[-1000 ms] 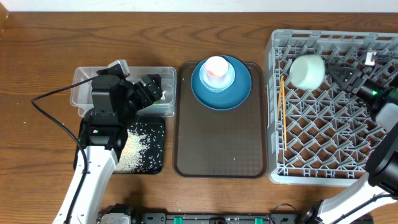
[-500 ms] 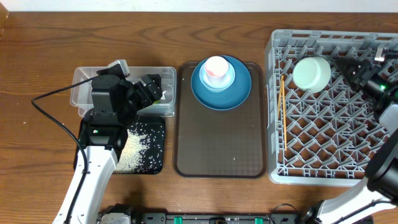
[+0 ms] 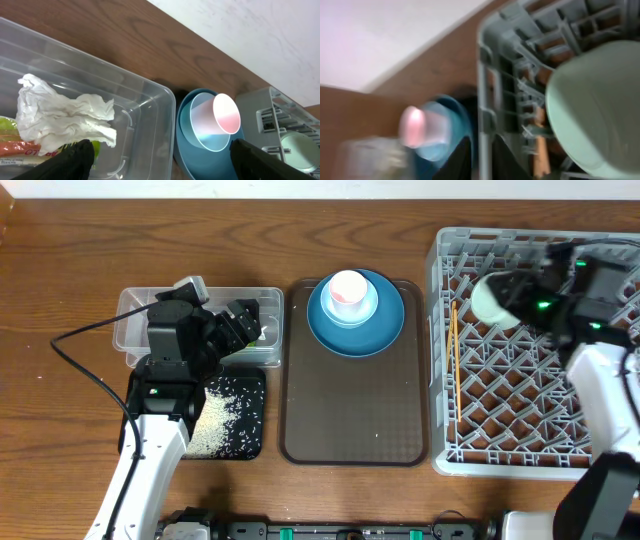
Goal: Sort waste into correct bins and load items into the dishwasher rack
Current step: 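Tilt the bowl upright between rack tines and open the right gripper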
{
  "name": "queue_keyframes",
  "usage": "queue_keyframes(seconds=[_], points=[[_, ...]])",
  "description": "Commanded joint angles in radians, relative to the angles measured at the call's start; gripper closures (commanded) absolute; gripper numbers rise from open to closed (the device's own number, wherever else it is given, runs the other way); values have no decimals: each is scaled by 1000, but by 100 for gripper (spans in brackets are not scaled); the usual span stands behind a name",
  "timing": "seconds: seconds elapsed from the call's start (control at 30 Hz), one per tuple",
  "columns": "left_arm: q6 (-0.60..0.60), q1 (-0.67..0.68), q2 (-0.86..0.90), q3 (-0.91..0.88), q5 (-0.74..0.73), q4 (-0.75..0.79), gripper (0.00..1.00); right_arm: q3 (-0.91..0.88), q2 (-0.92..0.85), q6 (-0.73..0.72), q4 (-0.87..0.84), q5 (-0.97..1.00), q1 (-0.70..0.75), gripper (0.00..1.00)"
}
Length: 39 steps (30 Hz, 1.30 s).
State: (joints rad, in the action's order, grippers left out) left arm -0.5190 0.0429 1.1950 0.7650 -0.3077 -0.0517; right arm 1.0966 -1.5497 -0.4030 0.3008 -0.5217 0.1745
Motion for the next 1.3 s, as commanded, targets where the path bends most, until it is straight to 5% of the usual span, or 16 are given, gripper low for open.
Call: queue_keyframes(seconds=[0.0, 0.13, 0.67, 1.27], points=[[13, 0, 2, -1, 6, 0, 11, -1, 24, 204, 69, 385, -77, 96], [13, 0, 2, -1, 6, 0, 10, -1, -7, 219, 144, 621, -116, 99], [13, 0, 2, -1, 6, 0, 10, 1, -119, 248, -26, 779, -64, 99], [13, 0, 2, -1, 6, 0, 11, 2, 17, 279, -131, 402, -65, 99]])
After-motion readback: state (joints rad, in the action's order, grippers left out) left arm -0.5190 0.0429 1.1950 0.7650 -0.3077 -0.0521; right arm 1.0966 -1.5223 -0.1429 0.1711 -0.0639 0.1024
